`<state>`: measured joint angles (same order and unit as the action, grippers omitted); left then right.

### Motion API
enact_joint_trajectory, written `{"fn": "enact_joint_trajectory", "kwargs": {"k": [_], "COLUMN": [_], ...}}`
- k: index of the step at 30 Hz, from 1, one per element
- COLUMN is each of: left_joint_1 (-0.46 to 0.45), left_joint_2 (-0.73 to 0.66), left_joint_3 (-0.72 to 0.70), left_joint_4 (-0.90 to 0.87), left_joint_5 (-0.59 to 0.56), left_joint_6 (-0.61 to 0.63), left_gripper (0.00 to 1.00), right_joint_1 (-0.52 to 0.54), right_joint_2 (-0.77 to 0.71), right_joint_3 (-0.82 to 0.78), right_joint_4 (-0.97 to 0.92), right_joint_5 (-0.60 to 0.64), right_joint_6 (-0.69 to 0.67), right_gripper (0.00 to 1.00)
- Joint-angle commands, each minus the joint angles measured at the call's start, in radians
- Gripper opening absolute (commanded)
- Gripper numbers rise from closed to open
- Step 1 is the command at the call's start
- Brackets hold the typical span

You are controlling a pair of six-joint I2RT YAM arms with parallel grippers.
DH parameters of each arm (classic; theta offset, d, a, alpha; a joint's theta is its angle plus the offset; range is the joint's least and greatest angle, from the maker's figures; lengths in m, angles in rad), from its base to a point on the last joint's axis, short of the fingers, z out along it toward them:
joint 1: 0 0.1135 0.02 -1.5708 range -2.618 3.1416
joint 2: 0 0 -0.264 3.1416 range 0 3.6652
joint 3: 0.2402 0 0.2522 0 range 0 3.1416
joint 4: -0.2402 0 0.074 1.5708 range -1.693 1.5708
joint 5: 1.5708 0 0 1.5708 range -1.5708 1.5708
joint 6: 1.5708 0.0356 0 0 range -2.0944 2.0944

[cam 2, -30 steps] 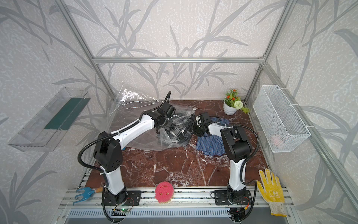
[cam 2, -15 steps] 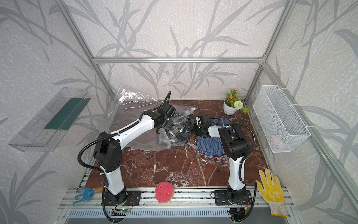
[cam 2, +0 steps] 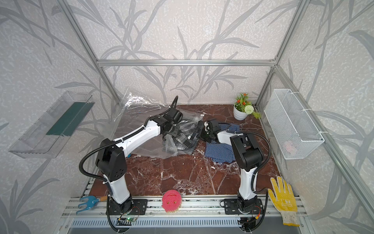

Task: Take the shirt out of the vacuum bag
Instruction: Take out the shirt from the vacuum bag.

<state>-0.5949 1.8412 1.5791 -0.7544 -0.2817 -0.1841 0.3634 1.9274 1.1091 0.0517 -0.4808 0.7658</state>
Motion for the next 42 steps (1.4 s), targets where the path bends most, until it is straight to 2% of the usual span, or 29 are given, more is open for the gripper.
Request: {"fn": "enact_joint_trajectory", "kwargs": {"k": [1,3,5,11,13,15,22,26,29,31,36,42], "left_joint_1": [-0.001,-0.001,-0.001,-0.003,-0.002,-0.003,-0.003,-0.003,-0.002,-0.002,-0.003,-0.003], "left_joint_2": [-0.008,-0.002,0.0,-0.006,-0.014,-0.02,-0.031,-0.032,-0.032,-0.028,-0.017,-0.01], "left_joint_3": [0.01,0.013,0.012,0.01,0.004,-0.002,-0.014,-0.01,-0.017,-0.019,-0.024,-0.006], "left_joint_4": [-0.005,0.0,0.006,0.001,-0.003,-0.008,-0.007,-0.015,-0.012,-0.008,0.0,0.006], "left_joint_5": [0.002,0.007,0.012,0.015,0.006,-0.003,-0.004,-0.006,-0.011,-0.01,-0.004,0.003], "left_joint_6": [-0.009,-0.011,-0.012,-0.008,-0.006,-0.003,-0.007,-0.005,-0.003,-0.009,-0.012,-0.01], "left_gripper": [0.0,0.0,0.0,0.0,0.0,0.0,0.0,0.0,0.0,0.0,0.0,0.0], "right_joint_1": [0.023,0.047,0.07,0.063,0.057,0.052,0.024,0.009,0.009,0.009,0.008,0.008], "right_joint_2": [-0.067,-0.082,-0.075,-0.006,0.018,0.036,0.092,0.099,0.093,0.079,0.012,-0.041], "right_joint_3": [0.0,0.005,0.008,0.008,0.026,0.048,0.056,0.025,0.03,0.042,0.095,0.167], "right_joint_4": [-0.102,-0.13,-0.134,-0.049,-0.023,-0.007,0.09,0.171,0.167,0.135,-0.047,-0.205], "right_joint_5": [0.031,0.055,0.07,0.074,0.065,0.058,0.065,0.064,0.063,0.058,0.114,0.142], "right_joint_6": [-0.027,-0.038,-0.043,-0.028,-0.032,-0.036,0.004,0.045,0.047,0.038,-0.041,-0.087], "right_gripper": [0.01,0.04,0.11,0.47,0.52,0.53,0.48,0.37,0.24,0.16,0.04,0.0]}}
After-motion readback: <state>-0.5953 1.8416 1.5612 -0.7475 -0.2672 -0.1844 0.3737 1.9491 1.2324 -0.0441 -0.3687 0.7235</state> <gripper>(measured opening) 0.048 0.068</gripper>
